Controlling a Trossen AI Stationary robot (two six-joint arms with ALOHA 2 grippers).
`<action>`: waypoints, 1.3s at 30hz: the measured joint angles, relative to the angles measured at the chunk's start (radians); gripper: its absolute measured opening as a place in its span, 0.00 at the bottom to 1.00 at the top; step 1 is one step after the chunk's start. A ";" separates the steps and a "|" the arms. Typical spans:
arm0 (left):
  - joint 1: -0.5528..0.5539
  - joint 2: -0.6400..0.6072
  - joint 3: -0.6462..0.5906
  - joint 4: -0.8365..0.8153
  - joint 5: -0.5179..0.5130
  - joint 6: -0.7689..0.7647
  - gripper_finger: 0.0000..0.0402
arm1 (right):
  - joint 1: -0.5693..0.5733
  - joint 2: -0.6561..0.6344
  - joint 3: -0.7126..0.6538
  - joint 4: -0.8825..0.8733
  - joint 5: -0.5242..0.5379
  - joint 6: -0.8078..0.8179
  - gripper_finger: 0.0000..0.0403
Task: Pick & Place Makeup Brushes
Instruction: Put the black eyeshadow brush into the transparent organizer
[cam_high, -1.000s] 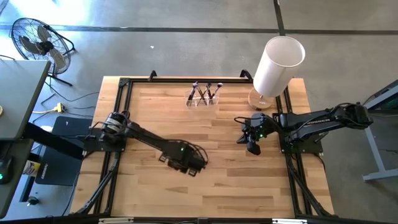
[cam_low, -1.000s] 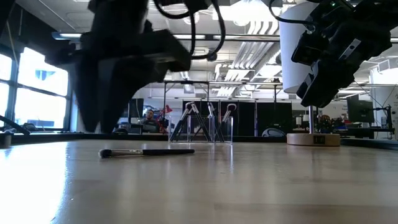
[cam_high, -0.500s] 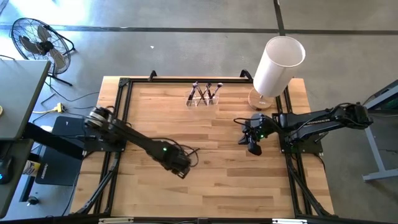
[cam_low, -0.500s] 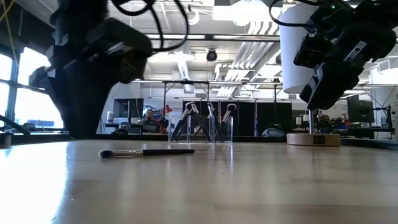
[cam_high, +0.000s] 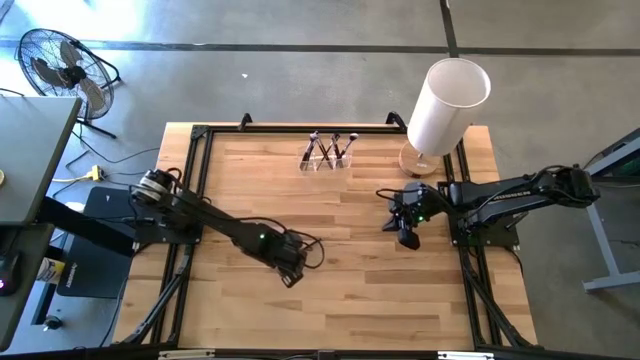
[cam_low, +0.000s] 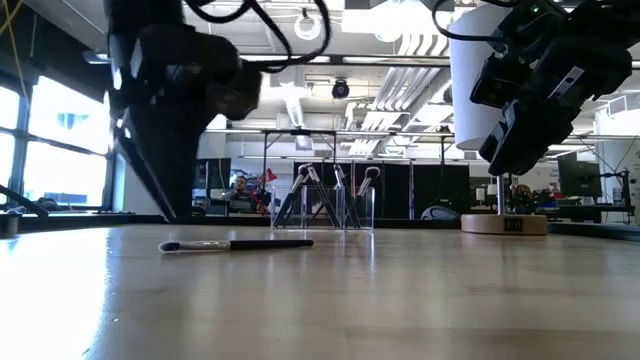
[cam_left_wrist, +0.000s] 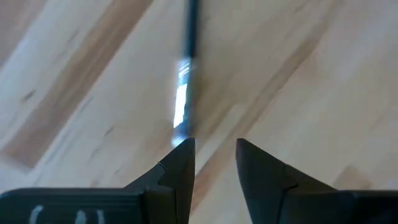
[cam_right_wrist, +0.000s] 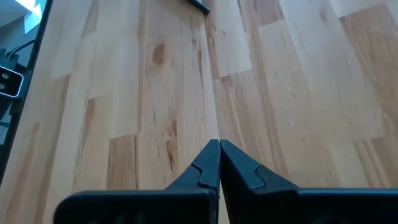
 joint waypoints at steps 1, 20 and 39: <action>0.006 0.008 0.003 0.011 0.003 0.010 0.29 | 0.000 0.000 0.000 0.000 0.000 0.001 0.01; 0.040 0.108 0.002 -0.014 0.060 0.092 0.13 | 0.000 0.000 0.000 0.007 -0.002 -0.001 0.01; 0.288 0.114 0.328 -0.046 0.340 0.032 0.00 | 0.042 0.000 0.002 0.157 0.174 -0.305 0.12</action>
